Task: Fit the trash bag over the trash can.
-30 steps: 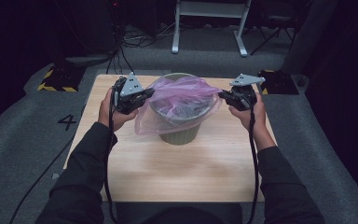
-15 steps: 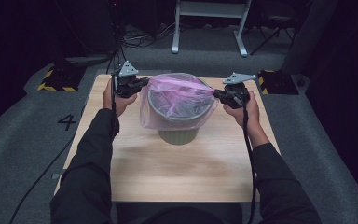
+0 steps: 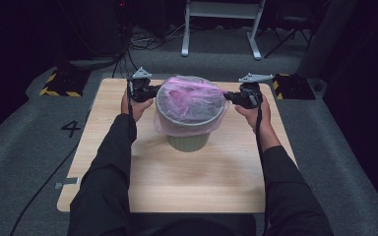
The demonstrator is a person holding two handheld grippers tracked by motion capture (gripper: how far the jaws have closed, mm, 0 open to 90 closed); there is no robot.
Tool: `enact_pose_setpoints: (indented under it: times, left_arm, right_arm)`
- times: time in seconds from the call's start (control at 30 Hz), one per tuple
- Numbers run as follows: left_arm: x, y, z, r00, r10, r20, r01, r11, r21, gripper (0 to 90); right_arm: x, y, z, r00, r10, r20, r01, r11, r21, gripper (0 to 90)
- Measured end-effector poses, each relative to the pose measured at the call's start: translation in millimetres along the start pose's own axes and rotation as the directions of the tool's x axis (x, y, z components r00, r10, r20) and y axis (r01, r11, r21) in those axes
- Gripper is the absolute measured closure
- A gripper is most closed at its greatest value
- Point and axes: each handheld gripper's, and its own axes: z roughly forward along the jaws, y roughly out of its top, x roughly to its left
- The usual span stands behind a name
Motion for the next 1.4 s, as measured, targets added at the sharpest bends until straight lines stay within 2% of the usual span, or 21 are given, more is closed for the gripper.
enact_pose_setpoints:
  times: [0.13, 0.27, 0.37, 0.5, 0.6, 0.73, 0.8, 0.93, 1.0, 1.03, 1.1, 1.13, 1.2, 1.3, 1.4]
  left_arm:
    - [-1.0, -1.9, 1.5, 0.9995, -0.012, 0.029, 0.012, 0.9999, -0.001, 89.9]
    - [-5.0, -6.4, -1.3, 0.9984, -0.024, 0.051, 0.025, 0.9997, -0.005, 89.9]
    - [-14.0, -12.9, -7.1, 0.9949, -0.005, 0.100, 0.006, 0.9999, -0.010, 89.9]
    - [-23.6, -19.1, -13.7, 0.9924, 0.019, 0.122, -0.016, 0.9995, -0.027, 89.9]
    - [-29.3, -25.0, -18.4, 0.9874, 0.031, 0.155, -0.025, 0.9987, -0.045, 89.9]
    - [-34.1, -28.7, -23.4, 0.9870, 0.038, 0.156, -0.031, 0.9982, -0.052, 89.9]
    - [-36.6, -28.3, -23.7, 0.9877, 0.049, 0.149, -0.041, 0.9978, -0.052, 89.9]
    - [-35.8, -26.1, -22.5, 0.9919, 0.043, 0.119, -0.036, 0.9976, -0.059, 89.9]
    - [-34.1, -25.7, -22.1, 0.9928, 0.041, 0.113, -0.034, 0.9974, -0.063, 89.9]
    - [-29.5, -24.5, -20.0, 0.9954, 0.018, 0.094, -0.012, 0.9974, -0.071, 90.0]
    - [-26.2, -23.3, -17.0, 0.9967, 0.006, 0.081, 0.000, 0.9973, -0.073, 89.9]
    - [-24.2, -22.2, -13.7, 0.9979, -0.004, 0.064, 0.008, 0.9980, -0.063, 89.9]
    - [-21.9, -20.8, -8.3, 0.9982, -0.013, 0.059, 0.016, 0.9987, -0.048, 90.0]
    - [-19.1, -19.6, 2.8, 0.9980, -0.032, 0.055, 0.032, 0.9995, -0.006, 89.9]
    - [-18.2, -21.0, 13.5, 0.9974, -0.048, 0.054, 0.046, 0.9982, 0.040, 89.9]
  right_arm:
    - [-5.3, -6.4, 6.8, 0.9985, 0.047, -0.026, -0.047, 0.999, -0.008, 89.3]
    - [-4.7, -13.3, 10.4, 0.9972, 0.058, -0.048, -0.058, 0.998, 0.006, 89.4]
    - [-2.8, -18.1, 9.5, 0.9959, 0.056, -0.072, -0.055, 0.998, 0.009, 89.5]
    - [-2.0, -25.4, 4.3, 0.9929, 0.054, -0.106, -0.055, 0.999, 0.001, 89.6]
    - [-3.3, -29.5, -0.6, 0.9922, 0.033, -0.120, -0.033, 0.999, -0.004, 89.7]
    - [-5.5, -33.1, -3.9, 0.9848, 0.045, -0.168, -0.046, 0.999, -0.005, 89.8]
    - [-4.2, -33.2, -5.5, 0.9858, 0.032, -0.165, -0.032, 0.999, 0.002, 89.8]
    - [-5.2, -32.1, -7.7, 0.9927, 0.014, -0.120, -0.014, 1.000, 0.001, 89.0]
    - [-6.8, -31.9, -8.1, 0.9945, 0.016, -0.103, -0.017, 1.000, -0.006, 89.0]
    - [-12.2, -30.1, -8.3, 0.9976, 0.032, -0.062, -0.034, 0.999, -0.033, 89.0]
    - [-16.4, -28.5, -7.9, 0.9975, 0.053, -0.047, -0.056, 0.997, -0.053, 89.0]
    - [-17.9, -27.8, -7.2, 0.9974, 0.061, -0.039, -0.063, 0.996, -0.060, 89.0]
    - [-20.6, -27.1, -4.0, 0.9976, 0.068, -0.012, -0.069, 0.995, -0.072, 89.1]
    - [-23.1, -29.5, 2.7, 0.9964, 0.084, -0.008, -0.084, 0.995, -0.047, 89.1]
    - [-25.5, -34.4, 11.0, 0.9937, 0.109, -0.025, -0.110, 0.994, -0.015, 89.4]
